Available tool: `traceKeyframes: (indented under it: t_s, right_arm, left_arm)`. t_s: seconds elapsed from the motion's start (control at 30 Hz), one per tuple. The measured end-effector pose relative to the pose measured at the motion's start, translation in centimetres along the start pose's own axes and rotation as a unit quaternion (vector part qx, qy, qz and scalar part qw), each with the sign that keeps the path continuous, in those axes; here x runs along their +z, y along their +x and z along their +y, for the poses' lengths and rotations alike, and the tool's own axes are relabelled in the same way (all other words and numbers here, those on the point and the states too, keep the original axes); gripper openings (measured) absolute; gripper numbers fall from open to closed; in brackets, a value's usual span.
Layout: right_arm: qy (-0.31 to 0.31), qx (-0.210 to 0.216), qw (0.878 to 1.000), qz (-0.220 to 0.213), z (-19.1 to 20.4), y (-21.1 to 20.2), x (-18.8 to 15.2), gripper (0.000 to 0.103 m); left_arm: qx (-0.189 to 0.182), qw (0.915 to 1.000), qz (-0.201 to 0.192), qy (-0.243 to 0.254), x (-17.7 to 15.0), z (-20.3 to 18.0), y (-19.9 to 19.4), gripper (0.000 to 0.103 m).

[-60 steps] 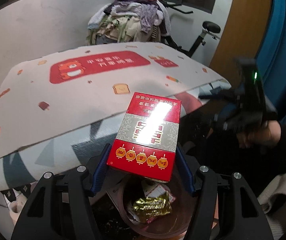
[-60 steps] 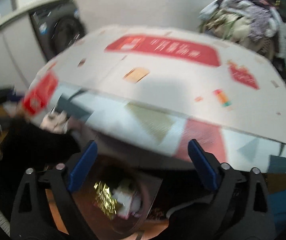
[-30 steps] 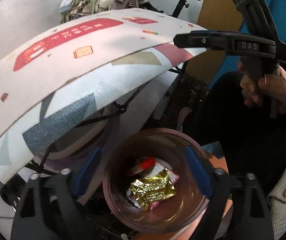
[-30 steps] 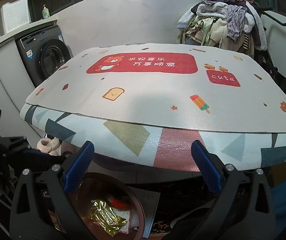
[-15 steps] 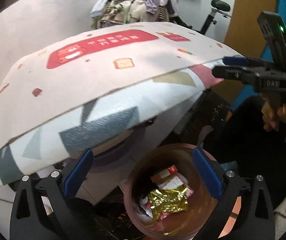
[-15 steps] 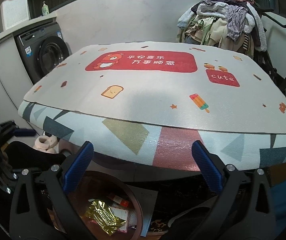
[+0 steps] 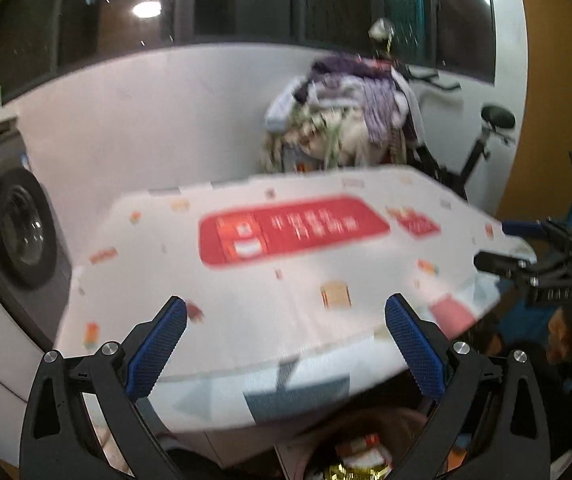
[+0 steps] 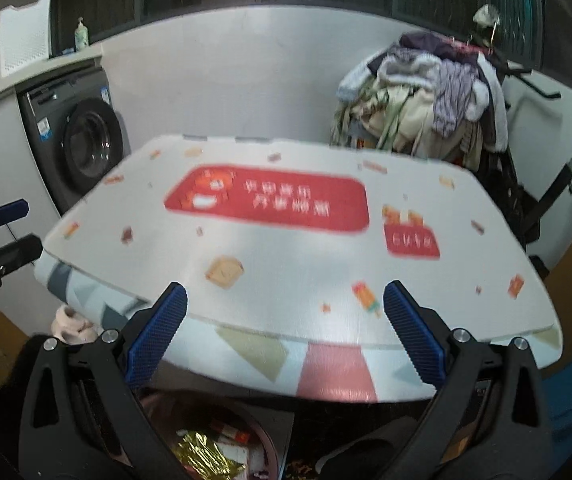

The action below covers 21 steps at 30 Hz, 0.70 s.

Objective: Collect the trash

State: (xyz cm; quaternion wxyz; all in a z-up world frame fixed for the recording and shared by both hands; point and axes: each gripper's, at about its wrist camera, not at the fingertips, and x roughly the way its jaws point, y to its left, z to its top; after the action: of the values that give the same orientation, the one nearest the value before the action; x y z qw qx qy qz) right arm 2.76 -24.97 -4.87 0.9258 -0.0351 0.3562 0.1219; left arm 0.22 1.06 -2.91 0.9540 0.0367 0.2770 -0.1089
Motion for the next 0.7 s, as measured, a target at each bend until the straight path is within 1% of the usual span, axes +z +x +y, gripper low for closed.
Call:
traceKeyframes:
  t_s: [0.13, 0.27, 0.4, 0.57, 0.7]
  right_arm:
    - [-0.004, 0.001, 1.000, -0.024, 0.7, -2.0, 2.6, 0.097]
    - [-0.002, 0.006, 0.999, -0.045, 1.3, -3.8, 4.3, 0.097]
    - [-0.003, 0.006, 0.998, -0.057, 1.7, -5.0, 5.3, 0.097]
    - [-0.004, 0.006, 0.998, -0.061, 2.1, -5.7, 5.6, 0.097]
    - [-0.002, 0.005, 0.998, -0.062, 2.0, -5.9, 5.6, 0.097]
  left_arm:
    - [0.026, 0.9993, -0.026, 0.002, 2.8, 0.0, -1.9, 0.097]
    - [0.045, 0.9977, -0.051, 0.000, 4.9, -0.1, -3.7, 0.097]
    - [0.055, 0.9973, -0.050, -0.002, 6.0, -0.2, -4.6, 0.097]
    - [0.048, 0.9973, -0.053, -0.015, 6.1, 0.1, -5.2, 0.097]
    - [0.048, 0.9976, -0.046, -0.018, 6.3, 0.2, -5.0, 0.097]
